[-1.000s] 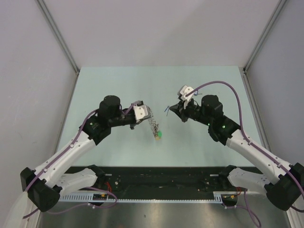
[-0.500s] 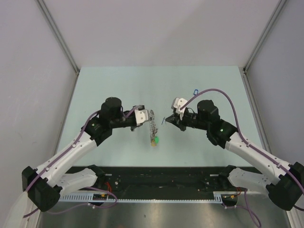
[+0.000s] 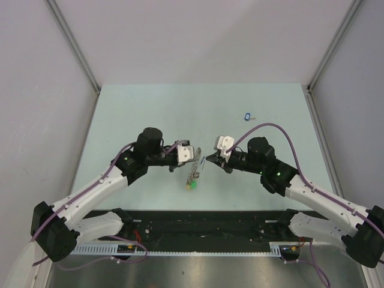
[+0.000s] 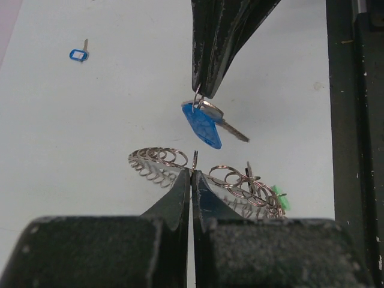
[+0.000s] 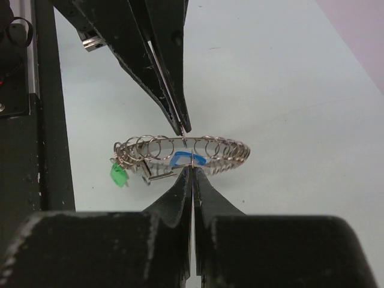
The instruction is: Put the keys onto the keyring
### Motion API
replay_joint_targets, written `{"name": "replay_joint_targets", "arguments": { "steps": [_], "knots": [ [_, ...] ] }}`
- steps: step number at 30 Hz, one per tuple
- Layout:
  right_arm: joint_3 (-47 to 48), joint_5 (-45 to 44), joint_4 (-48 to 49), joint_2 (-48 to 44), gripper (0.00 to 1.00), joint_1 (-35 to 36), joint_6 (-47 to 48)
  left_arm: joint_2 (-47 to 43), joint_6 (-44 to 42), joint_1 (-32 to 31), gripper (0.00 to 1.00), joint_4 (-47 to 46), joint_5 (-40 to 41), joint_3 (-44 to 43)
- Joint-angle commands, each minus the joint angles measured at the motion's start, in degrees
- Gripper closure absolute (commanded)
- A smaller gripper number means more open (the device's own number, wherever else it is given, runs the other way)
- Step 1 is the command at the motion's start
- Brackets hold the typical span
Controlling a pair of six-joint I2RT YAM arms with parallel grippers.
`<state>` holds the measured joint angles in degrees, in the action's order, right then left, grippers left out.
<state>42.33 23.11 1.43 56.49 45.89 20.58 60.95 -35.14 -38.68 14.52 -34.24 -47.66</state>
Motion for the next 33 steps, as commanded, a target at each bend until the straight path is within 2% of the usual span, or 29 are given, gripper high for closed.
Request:
{"name": "replay_joint_targets", "arguments": {
  "steps": [1, 9, 15, 33],
  "knots": [
    [0.1, -1.6, 2.7, 0.1, 1.00, 0.8, 1.4, -0.6, -2.4, -0.6, 1.00, -1.4, -1.3, -1.7],
    [0.4, -2.5, 2.0, 1.2, 1.00, 1.2, 2.4, -1.0, -0.3, -0.6, 1.00, -2.6, -0.7, -1.3],
    [0.3, -2.4, 1.8, 1.4, 1.00, 1.2, 2.5, -3.7, 3.0, -0.6, 1.00, -7.6, 1.0, 1.7],
    [1.4, -1.1, 0.2, 3.8, 1.00, 2.1, 4.0, -1.1, 1.5, -0.7, 1.00, -4.8, -1.8, -0.2]
  ]
}}
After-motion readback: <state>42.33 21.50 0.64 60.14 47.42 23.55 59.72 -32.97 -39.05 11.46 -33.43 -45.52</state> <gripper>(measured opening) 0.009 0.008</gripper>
